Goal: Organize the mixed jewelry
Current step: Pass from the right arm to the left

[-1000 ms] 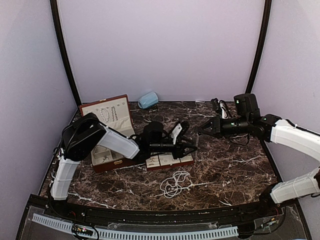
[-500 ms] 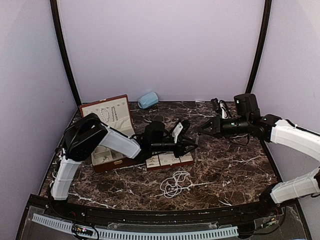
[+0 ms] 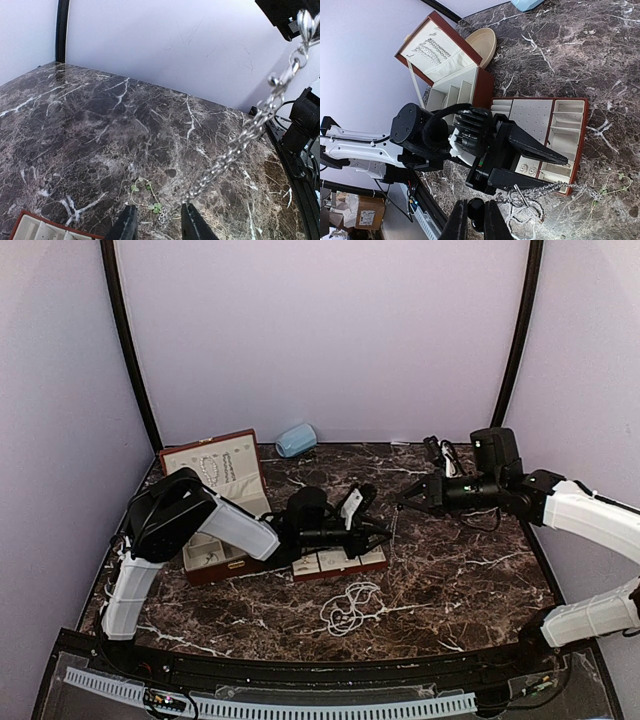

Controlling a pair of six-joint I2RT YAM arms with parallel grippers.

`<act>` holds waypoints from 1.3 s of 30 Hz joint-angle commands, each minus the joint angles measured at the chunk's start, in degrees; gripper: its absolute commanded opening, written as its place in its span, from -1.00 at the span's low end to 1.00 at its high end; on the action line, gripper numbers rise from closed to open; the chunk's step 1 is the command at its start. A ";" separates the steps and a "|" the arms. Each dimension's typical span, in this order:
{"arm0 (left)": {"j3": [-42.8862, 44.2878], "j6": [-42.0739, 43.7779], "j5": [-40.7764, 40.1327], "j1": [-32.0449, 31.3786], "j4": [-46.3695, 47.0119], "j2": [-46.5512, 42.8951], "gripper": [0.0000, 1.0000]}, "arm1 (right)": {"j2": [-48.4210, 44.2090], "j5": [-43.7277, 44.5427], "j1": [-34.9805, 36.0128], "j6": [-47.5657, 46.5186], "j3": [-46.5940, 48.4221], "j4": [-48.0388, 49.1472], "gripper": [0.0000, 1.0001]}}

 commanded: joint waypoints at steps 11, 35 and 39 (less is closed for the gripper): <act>0.18 0.91 0.03 -0.34 1.09 -1.32 -0.34 | -0.82 -0.34 -0.29 0.34 -0.69 2.01 -0.81; -5.79 -1.77 -0.93 -0.60 7.08 -3.74 -0.32 | -1.37 0.65 -0.29 0.61 -0.80 1.84 -0.80; -5.59 -3.03 -0.26 -0.58 7.94 -3.82 -0.32 | -1.31 0.56 -0.30 0.53 -0.80 1.75 -0.80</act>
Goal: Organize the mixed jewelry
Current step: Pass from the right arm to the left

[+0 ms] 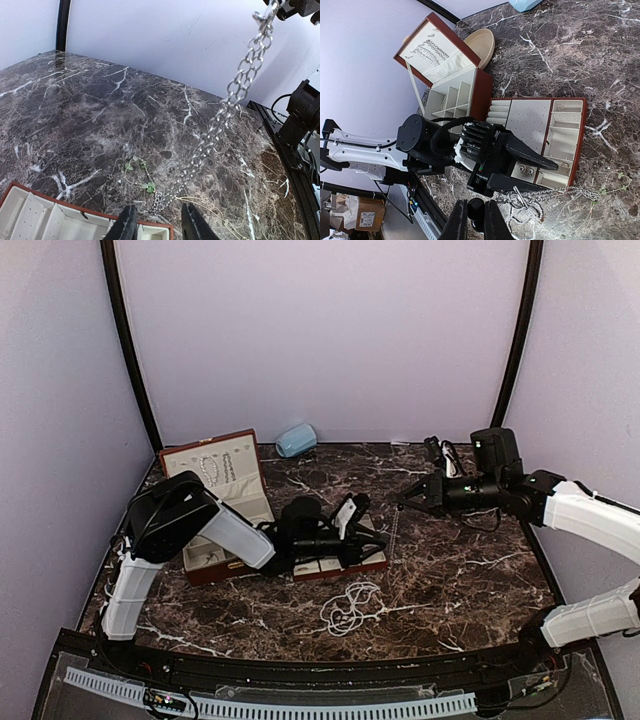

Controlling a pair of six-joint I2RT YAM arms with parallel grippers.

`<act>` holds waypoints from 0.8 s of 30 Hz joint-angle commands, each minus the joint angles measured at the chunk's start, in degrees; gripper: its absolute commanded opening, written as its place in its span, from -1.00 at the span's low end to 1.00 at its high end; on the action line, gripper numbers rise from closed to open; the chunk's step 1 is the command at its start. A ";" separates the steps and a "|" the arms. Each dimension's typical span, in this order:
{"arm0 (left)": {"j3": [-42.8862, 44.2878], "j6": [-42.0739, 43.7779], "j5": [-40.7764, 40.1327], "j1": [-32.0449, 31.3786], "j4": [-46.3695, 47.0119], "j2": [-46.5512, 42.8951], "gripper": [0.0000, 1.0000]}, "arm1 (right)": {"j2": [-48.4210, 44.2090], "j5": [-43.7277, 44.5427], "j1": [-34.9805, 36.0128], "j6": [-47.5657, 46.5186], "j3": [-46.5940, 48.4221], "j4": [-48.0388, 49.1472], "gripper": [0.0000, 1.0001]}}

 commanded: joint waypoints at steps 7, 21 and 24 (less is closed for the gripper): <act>1.87 -0.99 -0.72 -0.34 1.97 -3.39 -0.32 | -1.32 0.08 -0.30 0.30 -0.80 1.88 -0.80; 4.49 -0.54 0.54 -0.95 0.85 -2.33 -0.32 | -1.41 -0.19 -0.29 0.38 -1.07 1.93 -0.80; 4.78 -0.40 0.48 -1.09 0.55 -2.19 -0.32 | -1.58 -0.12 -0.33 0.46 -1.15 1.88 -0.80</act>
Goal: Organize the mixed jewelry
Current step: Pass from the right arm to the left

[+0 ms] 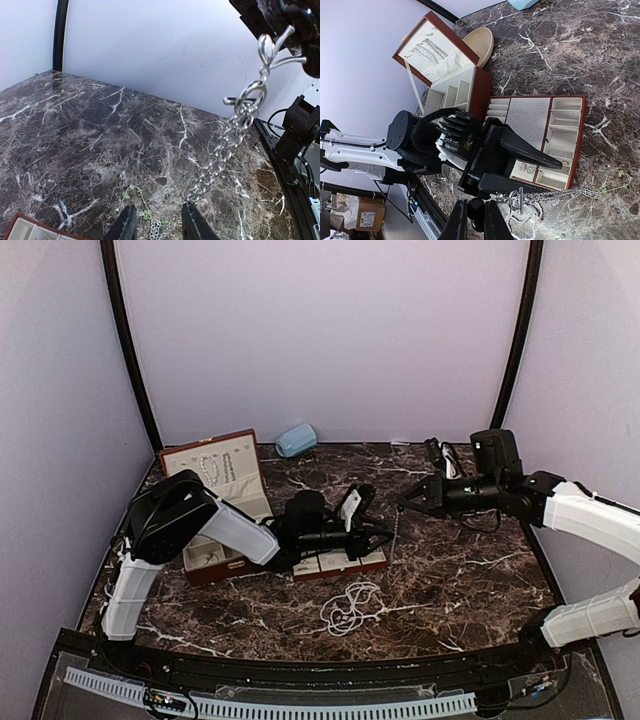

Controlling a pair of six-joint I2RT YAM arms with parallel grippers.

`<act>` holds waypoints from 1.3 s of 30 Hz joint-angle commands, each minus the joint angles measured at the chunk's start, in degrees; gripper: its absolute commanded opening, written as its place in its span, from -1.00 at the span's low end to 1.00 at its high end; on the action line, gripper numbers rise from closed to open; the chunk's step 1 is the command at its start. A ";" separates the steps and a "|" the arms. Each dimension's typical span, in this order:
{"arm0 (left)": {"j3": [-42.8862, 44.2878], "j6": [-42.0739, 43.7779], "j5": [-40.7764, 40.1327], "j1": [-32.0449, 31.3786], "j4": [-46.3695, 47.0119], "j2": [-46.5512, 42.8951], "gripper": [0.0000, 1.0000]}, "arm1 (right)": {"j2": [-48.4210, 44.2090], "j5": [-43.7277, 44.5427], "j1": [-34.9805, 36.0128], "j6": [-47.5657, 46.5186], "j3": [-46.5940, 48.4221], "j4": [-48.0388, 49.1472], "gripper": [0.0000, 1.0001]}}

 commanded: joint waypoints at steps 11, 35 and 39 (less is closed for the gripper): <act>1.96 0.67 0.90 -1.09 -0.47 -1.95 -0.32 | -1.79 -0.08 -0.29 0.39 -1.24 2.15 -0.80; 5.87 -1.02 -4.25 -1.48 -3.57 0.23 -0.39 | -2.65 -0.53 -0.31 1.34 -1.71 3.14 -0.79; 6.31 -1.30 -1.65 -1.79 -2.56 1.10 -0.39 | -2.83 -0.38 -0.29 1.41 -1.70 3.14 -0.79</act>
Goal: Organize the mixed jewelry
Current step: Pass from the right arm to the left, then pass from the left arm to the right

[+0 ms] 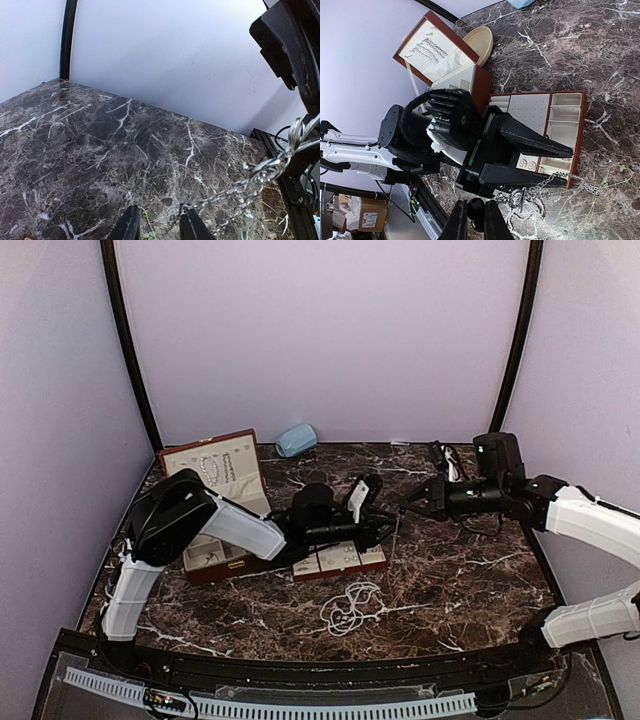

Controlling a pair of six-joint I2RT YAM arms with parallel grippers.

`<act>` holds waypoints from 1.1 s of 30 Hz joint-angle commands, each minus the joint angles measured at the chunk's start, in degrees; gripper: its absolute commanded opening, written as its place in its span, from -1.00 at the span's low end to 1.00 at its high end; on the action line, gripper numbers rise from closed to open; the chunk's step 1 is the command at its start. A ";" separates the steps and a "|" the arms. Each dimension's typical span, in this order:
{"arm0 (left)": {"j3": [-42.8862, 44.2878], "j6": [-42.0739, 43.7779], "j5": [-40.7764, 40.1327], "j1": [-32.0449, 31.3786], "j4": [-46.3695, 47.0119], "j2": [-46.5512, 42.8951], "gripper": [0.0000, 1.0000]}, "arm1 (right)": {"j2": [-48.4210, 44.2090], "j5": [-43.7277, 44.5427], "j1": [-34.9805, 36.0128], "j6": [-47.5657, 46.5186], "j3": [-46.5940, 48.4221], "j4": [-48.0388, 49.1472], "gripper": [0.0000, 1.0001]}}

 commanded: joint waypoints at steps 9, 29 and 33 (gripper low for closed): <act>-3.02 2.22 -1.28 -1.13 4.83 -3.31 -0.97 | -2.61 2.43 -0.29 -0.02 -1.08 1.69 -0.80; -5.27 18.18 -7.33 -1.16 -23.30 -26.32 -1.00 | -5.55 -1.68 -0.20 -0.39 -8.41 19.81 0.13; -1.54 19.40 -7.37 -1.09 -33.86 -28.81 -1.00 | -5.00 -5.66 0.80 -1.82 -7.67 24.92 0.20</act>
